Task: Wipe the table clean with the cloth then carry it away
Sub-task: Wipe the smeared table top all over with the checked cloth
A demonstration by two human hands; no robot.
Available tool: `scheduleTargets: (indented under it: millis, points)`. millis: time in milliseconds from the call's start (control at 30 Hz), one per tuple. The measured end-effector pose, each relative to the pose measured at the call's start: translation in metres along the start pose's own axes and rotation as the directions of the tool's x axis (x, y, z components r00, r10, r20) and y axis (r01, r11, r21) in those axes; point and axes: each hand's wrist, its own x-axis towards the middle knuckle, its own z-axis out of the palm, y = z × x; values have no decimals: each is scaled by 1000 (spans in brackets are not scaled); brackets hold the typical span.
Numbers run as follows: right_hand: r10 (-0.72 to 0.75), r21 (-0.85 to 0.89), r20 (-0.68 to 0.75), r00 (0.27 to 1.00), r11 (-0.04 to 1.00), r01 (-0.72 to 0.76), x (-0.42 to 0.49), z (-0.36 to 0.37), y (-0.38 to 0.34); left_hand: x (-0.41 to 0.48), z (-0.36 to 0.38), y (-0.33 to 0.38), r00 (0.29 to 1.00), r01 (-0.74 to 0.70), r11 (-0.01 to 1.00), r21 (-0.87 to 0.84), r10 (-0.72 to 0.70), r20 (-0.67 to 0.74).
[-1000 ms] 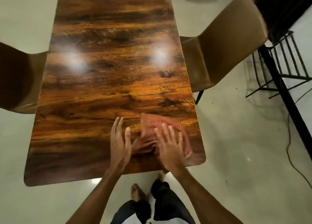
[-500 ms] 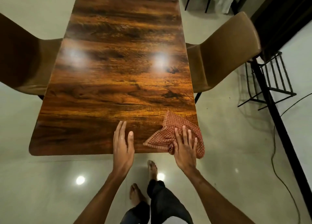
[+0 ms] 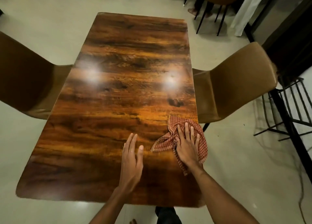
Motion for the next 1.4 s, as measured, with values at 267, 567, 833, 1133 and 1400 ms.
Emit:
scheduleTargets:
  millis: [267, 567, 833, 1133, 1400]
  points:
    - [-101, 32, -27, 995, 994, 102, 114, -7, -74, 106, 22, 14, 1000, -12, 998, 57, 11, 6]
    - [98, 37, -65, 993, 995, -96, 183, -29, -56, 161, -29, -9, 999, 30, 999, 36, -29, -25]
    - [-333, -54, -27, 943, 942, 331, 184, 27, -258, 208, -114, -76, 999, 25, 999, 21, -24, -48]
    - [-205, -57, -26, 978, 977, 203, 177, 61, -447, 250, -266, -154, 997, 55, 996, -63, -58, -44]
    - [-324, -90, 33, 946, 941, 325, 213, 59, -524, 266, -326, -180, 998, 10, 1000, -28, -12, -62]
